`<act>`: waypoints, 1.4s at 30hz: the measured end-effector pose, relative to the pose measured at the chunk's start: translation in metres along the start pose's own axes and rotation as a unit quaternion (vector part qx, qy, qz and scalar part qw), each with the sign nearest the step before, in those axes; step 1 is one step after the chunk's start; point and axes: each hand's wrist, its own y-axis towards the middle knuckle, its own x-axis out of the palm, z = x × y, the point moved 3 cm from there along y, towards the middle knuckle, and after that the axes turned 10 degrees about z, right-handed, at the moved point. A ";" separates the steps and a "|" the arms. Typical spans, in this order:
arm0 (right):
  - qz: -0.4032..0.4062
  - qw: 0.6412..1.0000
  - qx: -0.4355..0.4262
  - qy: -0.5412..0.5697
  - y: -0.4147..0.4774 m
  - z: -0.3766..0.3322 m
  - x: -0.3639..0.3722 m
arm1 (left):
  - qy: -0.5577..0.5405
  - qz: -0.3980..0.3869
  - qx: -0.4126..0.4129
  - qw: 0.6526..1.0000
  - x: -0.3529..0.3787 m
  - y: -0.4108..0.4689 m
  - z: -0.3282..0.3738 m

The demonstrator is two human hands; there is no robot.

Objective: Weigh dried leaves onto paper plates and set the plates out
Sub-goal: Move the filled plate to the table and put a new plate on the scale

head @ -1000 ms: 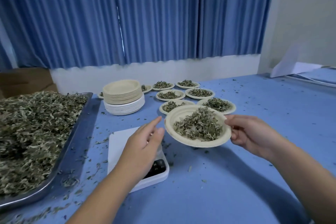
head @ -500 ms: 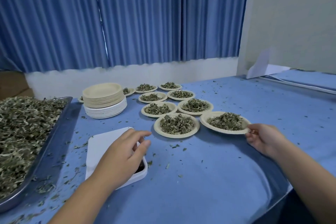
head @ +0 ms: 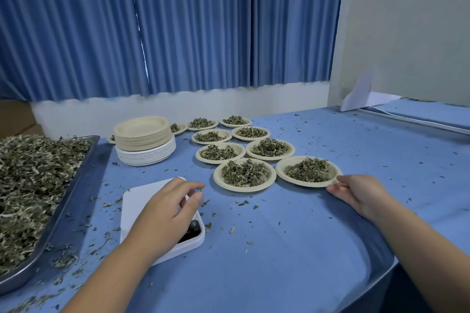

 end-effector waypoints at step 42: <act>-0.385 0.674 -0.395 -0.491 -0.159 0.015 0.407 | -0.142 0.245 -0.395 0.874 -0.045 0.027 -0.137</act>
